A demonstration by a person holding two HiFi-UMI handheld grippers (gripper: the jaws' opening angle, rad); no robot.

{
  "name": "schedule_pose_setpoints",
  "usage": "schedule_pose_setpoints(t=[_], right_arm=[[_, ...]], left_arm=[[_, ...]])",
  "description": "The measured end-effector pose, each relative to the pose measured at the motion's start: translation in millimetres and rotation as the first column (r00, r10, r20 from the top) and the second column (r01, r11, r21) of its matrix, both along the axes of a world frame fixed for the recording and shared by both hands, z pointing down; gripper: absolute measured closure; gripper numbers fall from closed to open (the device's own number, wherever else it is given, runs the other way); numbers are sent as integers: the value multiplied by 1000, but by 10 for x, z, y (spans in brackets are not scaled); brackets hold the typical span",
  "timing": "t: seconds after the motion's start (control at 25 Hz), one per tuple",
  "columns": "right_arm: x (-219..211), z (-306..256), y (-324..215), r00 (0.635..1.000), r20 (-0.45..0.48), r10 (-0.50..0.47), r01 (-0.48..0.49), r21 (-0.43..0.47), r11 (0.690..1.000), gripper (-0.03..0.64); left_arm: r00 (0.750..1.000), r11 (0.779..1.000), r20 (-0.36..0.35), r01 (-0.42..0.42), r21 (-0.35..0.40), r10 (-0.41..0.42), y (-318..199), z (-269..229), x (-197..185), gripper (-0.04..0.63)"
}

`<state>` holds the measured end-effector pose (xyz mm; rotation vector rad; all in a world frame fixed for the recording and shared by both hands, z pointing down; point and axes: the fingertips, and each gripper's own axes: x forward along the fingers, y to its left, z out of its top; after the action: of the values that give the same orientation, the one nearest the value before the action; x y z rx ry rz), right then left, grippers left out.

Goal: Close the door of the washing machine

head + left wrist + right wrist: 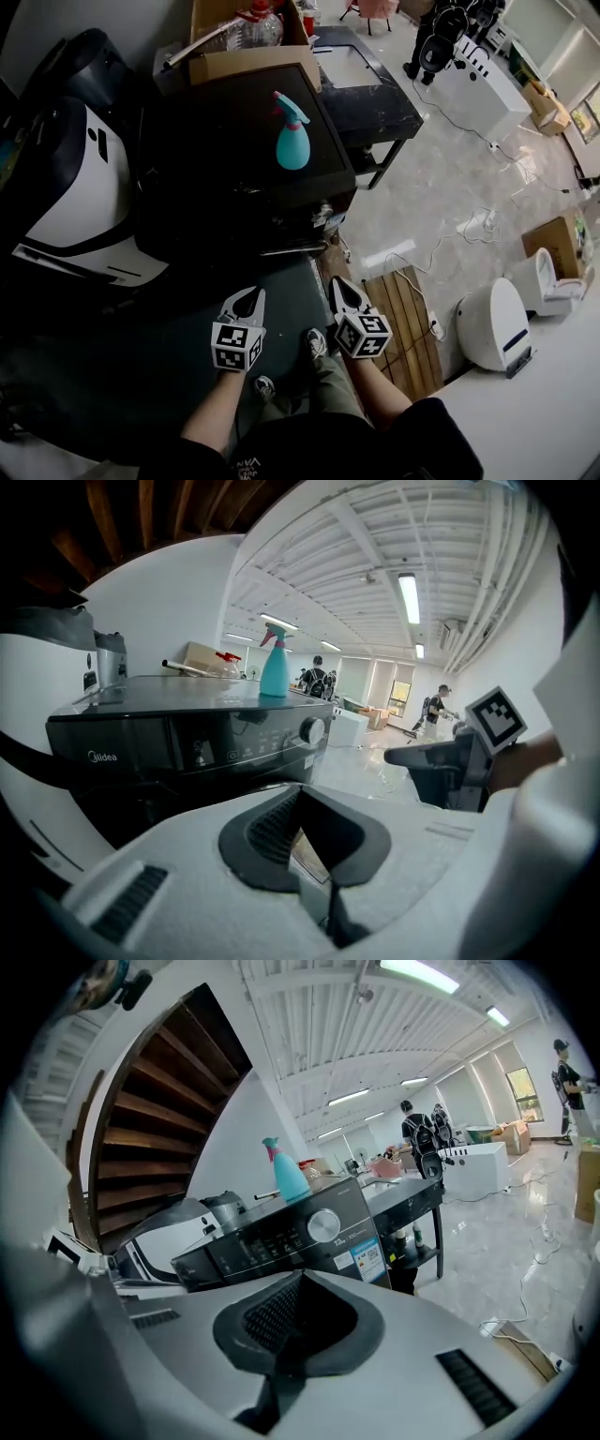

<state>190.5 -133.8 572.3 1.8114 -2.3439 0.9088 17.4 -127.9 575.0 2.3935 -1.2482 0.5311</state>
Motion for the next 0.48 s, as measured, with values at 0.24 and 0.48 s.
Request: schedule_pose_setpoints(t=[0.24, 0.48], right_arm=[[-106, -231, 412, 1000, 2, 13, -13, 17, 1000, 617], [-213, -440, 787, 999, -30, 14, -12, 57, 998, 617]], left_arm=[[998, 998, -10, -57, 12, 57, 354, -185, -38, 588], [992, 992, -17, -125, 15, 125, 687, -313, -133, 588]])
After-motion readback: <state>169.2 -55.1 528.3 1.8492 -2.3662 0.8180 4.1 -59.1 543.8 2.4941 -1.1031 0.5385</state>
